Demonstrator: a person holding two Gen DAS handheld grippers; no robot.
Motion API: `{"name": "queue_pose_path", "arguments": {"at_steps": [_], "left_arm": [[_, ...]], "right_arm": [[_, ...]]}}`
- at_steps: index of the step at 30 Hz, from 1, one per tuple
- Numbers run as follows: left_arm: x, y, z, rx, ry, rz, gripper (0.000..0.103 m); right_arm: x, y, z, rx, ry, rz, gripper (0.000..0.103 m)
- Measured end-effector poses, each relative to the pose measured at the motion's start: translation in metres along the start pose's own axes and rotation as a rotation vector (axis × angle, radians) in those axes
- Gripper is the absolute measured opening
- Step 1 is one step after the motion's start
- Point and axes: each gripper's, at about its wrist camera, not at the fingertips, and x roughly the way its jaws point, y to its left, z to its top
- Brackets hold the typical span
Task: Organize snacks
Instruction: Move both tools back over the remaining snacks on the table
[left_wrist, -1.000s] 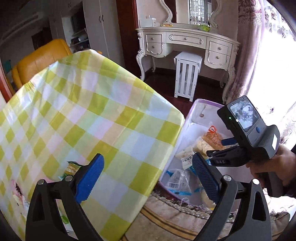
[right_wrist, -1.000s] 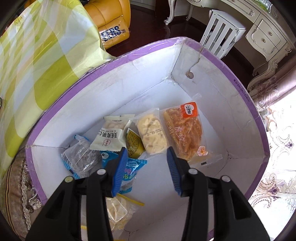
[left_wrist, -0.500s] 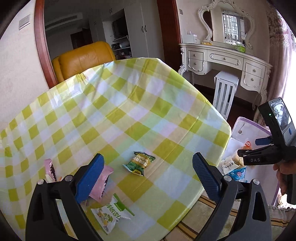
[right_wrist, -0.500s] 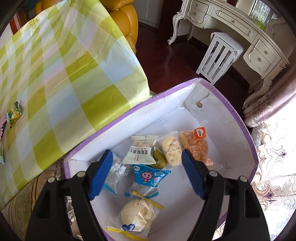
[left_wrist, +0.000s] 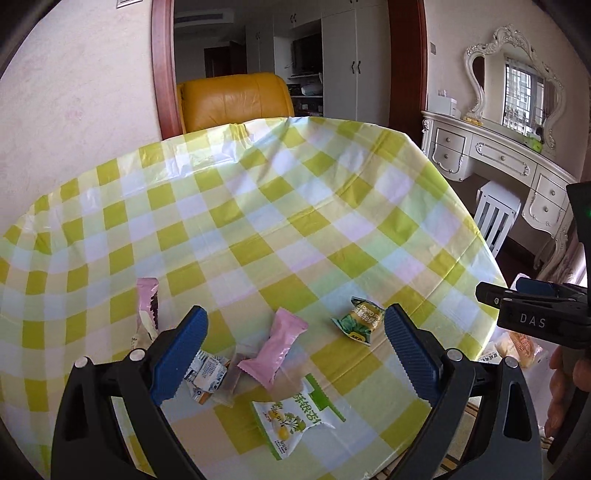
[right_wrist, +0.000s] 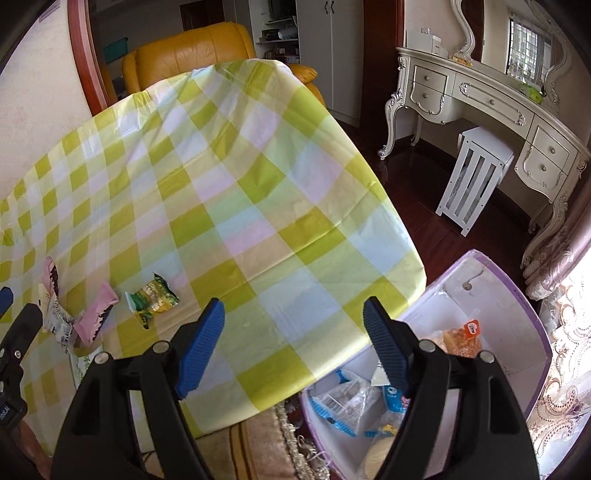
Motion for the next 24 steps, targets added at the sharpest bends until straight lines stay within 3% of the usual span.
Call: {"name": "queue_pose_path", "arguments": {"at_steps": [12, 24], "left_arm": [[0.003, 0.059, -0.011, -0.158, 0.031, 0.061, 0.092], [0.007, 0.103, -0.027, -0.287, 0.055, 0.075, 0.092]], "right_arm": [[0.006, 0.08, -0.006, -0.092, -0.049, 0.103, 0.078], [0.018, 0.097, -0.012, -0.12, -0.025, 0.138, 0.078]]}}
